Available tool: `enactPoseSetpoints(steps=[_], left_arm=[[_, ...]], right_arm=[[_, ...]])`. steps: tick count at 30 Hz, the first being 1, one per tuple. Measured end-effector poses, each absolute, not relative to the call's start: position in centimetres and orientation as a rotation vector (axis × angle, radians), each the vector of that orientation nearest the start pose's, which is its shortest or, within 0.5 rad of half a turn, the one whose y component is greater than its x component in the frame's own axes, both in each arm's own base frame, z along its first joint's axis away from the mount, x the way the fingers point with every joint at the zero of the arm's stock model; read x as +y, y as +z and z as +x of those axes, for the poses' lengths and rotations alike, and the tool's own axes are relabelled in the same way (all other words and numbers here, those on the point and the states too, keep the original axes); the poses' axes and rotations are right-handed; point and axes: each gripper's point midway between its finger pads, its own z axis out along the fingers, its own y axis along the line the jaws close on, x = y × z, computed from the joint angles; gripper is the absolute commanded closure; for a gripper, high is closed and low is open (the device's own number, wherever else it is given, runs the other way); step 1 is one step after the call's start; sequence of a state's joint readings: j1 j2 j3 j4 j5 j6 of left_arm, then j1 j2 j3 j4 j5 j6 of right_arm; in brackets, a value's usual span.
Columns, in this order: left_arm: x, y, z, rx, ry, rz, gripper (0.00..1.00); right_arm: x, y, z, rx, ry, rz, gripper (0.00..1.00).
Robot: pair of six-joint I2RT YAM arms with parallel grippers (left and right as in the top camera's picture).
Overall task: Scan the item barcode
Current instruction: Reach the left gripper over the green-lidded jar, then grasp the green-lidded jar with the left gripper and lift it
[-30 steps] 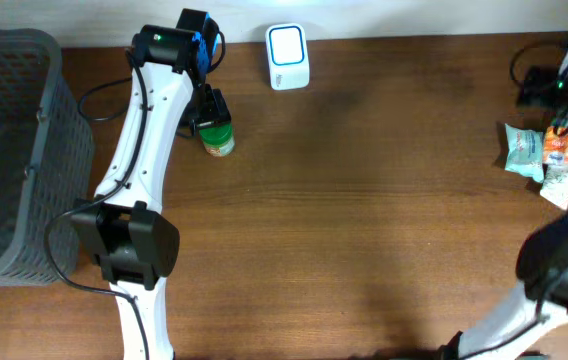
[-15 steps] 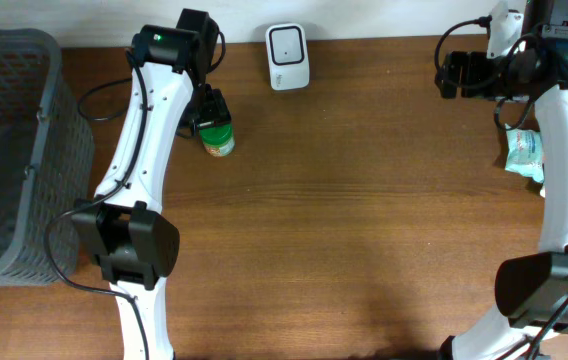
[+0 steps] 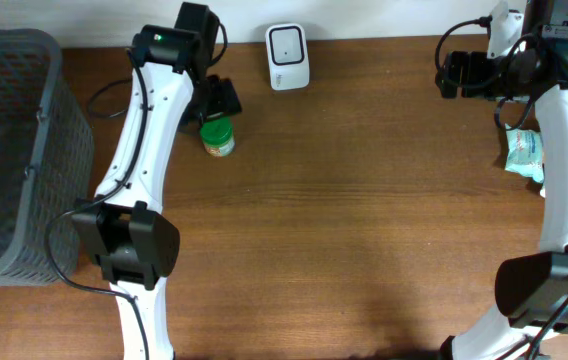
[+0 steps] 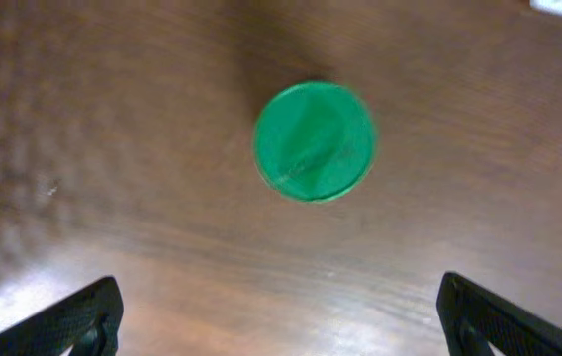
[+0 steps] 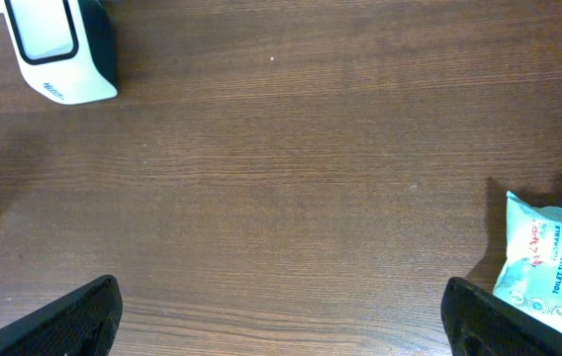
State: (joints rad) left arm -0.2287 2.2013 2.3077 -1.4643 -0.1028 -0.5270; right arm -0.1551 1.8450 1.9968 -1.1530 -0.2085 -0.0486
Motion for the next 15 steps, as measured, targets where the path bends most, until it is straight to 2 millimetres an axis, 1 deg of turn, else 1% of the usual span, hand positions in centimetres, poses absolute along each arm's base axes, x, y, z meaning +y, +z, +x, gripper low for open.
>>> enactPoseSetpoints(steps=[2,4,5,6,9,10,12,14,15], left_arm=[[-9.2,17.3,46.1,2.865,-0.001,-0.399,0.01],[-9.5,16.6,47.2,2.854,-0.006,-0.327,0.01],[-9.7,15.4,48.0,2.859,0.004,-0.281,0.01],[-9.9,13.5,48.7,2.881,0.02,-0.238,0.01],[-9.8,10.0,49.2,2.936,0.067,-0.195,0.01],[-9.5,9.4,49.7,2.925,0.095,-0.187,0.01],[-8.9,9.4,50.5,2.889,0.152,-0.172,0.01],[-9.0,9.5,51.3,2.866,0.155,-0.075,0.01],[-9.4,9.4,51.3,2.872,0.137,-0.008,0.01]], right_arm=[[-3.5,26.0,45.5,2.549,0.19,0.058,0.01],[-3.5,26.0,45.5,2.549,0.19,0.057,0.01],[-3.5,26.0,45.5,2.549,0.19,0.058,0.01],[-3.5,26.0,45.5,2.549,0.19,0.058,0.01],[-3.5,26.0,45.5,2.549,0.19,0.058,0.01],[-3.5,26.0,45.5,2.549,0.19,0.057,0.01],[-3.5,26.0,45.5,2.549,0.19,0.058,0.01],[-3.5,26.0,45.5,2.549,0.189,0.058,0.01],[-3.5,26.0,45.5,2.549,0.19,0.057,0.01]])
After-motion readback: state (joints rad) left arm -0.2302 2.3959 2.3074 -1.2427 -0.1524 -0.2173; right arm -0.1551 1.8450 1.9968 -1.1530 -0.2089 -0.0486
